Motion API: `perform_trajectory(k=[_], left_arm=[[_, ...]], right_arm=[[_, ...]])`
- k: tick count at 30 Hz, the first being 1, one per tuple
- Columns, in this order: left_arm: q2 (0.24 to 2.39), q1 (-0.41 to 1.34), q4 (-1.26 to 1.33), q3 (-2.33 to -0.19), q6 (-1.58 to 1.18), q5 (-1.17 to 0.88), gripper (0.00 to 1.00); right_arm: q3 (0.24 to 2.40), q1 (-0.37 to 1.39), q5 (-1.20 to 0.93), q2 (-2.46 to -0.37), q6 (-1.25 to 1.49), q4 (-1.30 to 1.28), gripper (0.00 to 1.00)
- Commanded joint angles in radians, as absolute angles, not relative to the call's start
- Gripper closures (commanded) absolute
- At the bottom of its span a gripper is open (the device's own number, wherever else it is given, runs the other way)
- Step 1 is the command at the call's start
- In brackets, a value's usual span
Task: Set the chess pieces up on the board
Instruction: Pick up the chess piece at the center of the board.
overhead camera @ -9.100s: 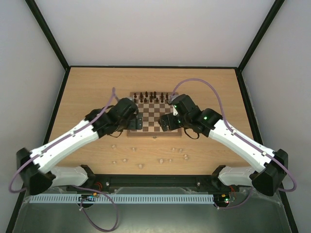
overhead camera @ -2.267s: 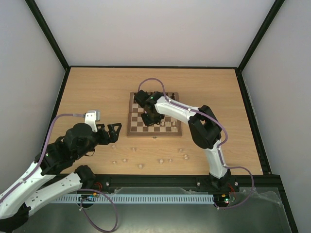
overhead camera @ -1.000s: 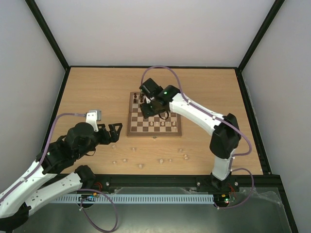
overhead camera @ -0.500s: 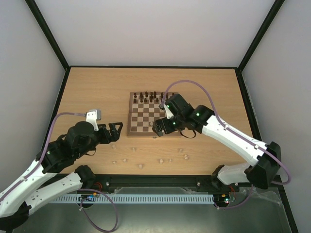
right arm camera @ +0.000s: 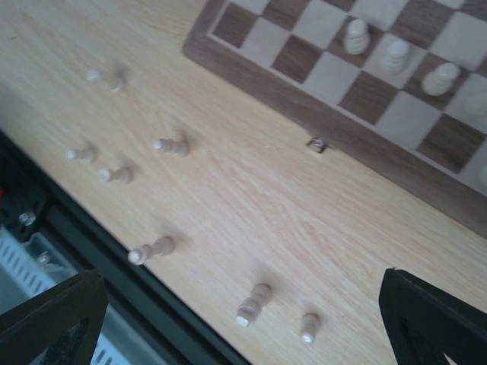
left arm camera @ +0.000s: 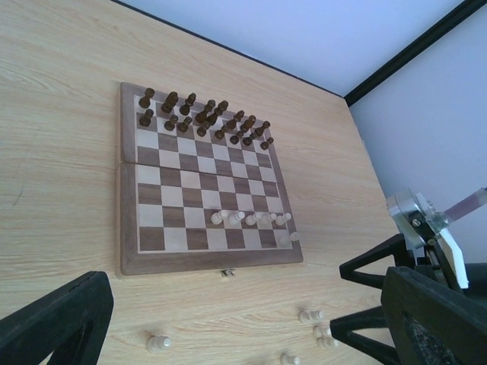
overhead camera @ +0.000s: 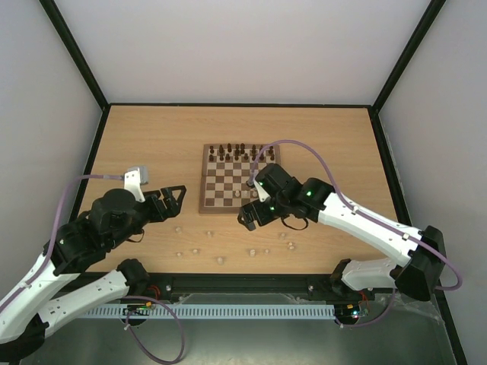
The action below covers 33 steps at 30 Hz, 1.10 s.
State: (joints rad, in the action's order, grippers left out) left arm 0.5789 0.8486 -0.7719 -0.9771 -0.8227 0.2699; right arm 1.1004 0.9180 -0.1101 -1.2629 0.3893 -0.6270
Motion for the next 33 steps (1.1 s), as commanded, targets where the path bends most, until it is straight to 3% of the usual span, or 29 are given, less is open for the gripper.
perform_trajectory(k=[1,8,14,17,22,25,33], left_arm=[[0.578,0.851,-0.772,-0.979,-0.842,0.259,0.0],[0.618,0.852,-0.667,-0.916,-0.818,0.173,0.0],[0.687,0.851,-0.647,-0.908,-0.774,0.116,0.01],[0.684,0.852,-0.635,-0.891,-0.762,0.103,0.0],[0.685,0.852,-0.625,-0.868,-0.749,0.087,0.01],[0.678,0.852,-0.62,-0.857,-0.749,0.079,0.01],[0.673,0.852,-0.592,-0.832,-0.755,0.069,0.01]], right_arm=[[1.065,0.926,0.022,-1.245,0.435,-0.699,0.01],[0.944,0.925,0.177,-1.199,0.545,-0.71,0.01],[0.895,0.926,0.22,-1.199,0.63,-0.707,0.19],[0.878,0.935,0.191,-1.193,0.672,-0.695,0.33],[0.874,1.044,0.193,-1.201,0.732,-0.703,0.42],[0.862,1.105,0.222,-1.223,0.777,-0.723,0.54],[0.794,1.178,0.229,-1.257,0.851,-0.683,0.68]])
